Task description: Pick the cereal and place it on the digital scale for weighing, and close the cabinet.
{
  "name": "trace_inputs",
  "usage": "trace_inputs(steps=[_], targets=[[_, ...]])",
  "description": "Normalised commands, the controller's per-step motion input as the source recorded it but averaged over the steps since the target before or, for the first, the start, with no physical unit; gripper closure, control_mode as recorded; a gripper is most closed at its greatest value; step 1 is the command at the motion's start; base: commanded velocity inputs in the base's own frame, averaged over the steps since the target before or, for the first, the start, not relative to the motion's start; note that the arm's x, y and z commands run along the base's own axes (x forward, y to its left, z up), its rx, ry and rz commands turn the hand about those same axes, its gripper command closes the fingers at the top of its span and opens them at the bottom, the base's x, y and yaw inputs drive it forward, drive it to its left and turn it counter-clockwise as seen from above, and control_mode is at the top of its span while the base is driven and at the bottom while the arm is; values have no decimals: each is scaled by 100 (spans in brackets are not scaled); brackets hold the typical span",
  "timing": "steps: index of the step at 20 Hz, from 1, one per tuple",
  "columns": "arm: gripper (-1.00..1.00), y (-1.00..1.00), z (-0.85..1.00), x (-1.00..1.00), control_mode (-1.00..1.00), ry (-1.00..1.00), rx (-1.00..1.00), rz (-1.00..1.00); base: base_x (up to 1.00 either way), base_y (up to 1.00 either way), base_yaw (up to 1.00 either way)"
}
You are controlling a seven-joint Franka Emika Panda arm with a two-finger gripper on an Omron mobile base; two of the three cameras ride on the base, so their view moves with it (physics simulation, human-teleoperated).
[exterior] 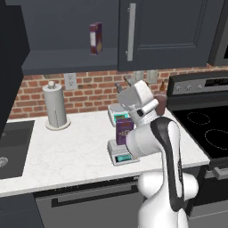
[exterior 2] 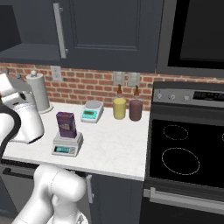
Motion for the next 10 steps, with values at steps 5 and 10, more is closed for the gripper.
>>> trace_inputs(steps=[5,10], targets=[[-100,91,-23,0,-100,-31,1,-2,0,0,0],[-100,77,-5,0,-100,-31,2,-1,0,0,0]])
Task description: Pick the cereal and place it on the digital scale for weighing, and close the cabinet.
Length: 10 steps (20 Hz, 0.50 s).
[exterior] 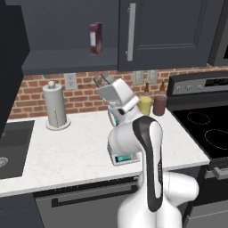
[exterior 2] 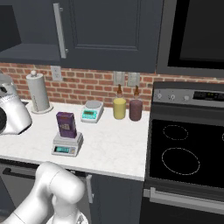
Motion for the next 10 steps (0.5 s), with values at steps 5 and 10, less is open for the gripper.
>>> trace_inputs(steps=[5,10], targets=[[-100,53,0,0,-100,-22,7,0,0,0,0],[-100,61,-22,-3,-100,-21,10,0,0,0,0]])
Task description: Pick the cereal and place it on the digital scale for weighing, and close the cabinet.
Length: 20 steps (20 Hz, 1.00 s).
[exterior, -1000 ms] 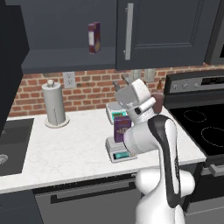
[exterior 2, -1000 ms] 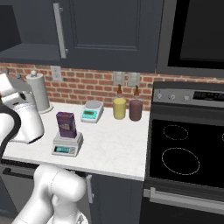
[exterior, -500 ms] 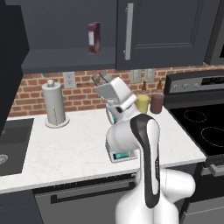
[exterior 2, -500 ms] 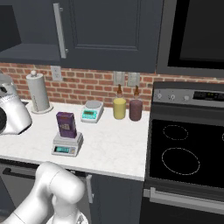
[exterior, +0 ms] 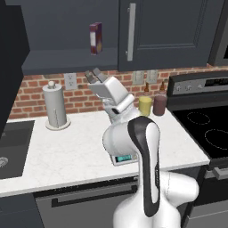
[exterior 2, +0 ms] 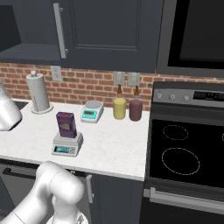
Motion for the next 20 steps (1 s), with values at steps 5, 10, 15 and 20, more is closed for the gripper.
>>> trace_inputs(steps=[5,10,15,20], targets=[[-100,73,-55,-8,-100,-30,16,0,0,0,0],[-100,52,-54,0,-100,-28,17,0,0,0,0],[-100,3,-49,-3,-100,-23,19,0,0,0,0],[-100,57,-78,0,-100,-12,12,0,0,0,0]])
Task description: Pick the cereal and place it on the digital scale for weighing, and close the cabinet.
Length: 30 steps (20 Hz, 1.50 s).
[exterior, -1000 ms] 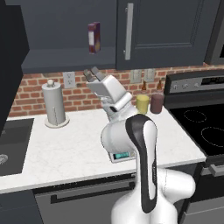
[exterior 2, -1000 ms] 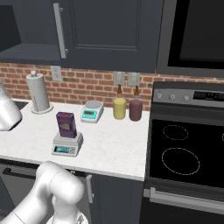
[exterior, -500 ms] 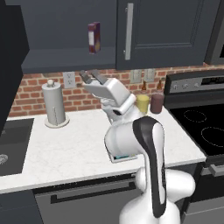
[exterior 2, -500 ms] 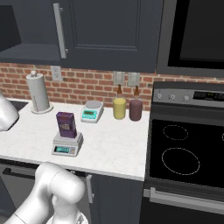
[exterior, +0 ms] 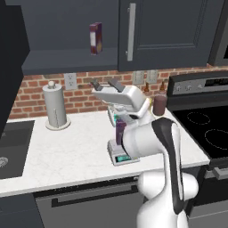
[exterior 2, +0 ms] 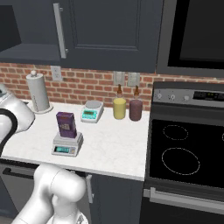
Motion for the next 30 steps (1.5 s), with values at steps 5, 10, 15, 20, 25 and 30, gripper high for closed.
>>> trace_inputs(steps=[5,10,15,20,25,30], targets=[[-100,100,-45,-1,-100,12,-34,-30,0,0,0],[-100,82,-47,0,-100,5,-43,-49,0,0,0],[-100,60,-26,0,-100,0,-22,-41,0,0,0],[-100,37,-13,-4,-100,-1,-15,-14,0,0,0],[-100,36,-36,-16,-100,-7,-19,-5,0,0,0],[-100,31,-26,-40,-100,-14,-8,-5,0,0,0]])
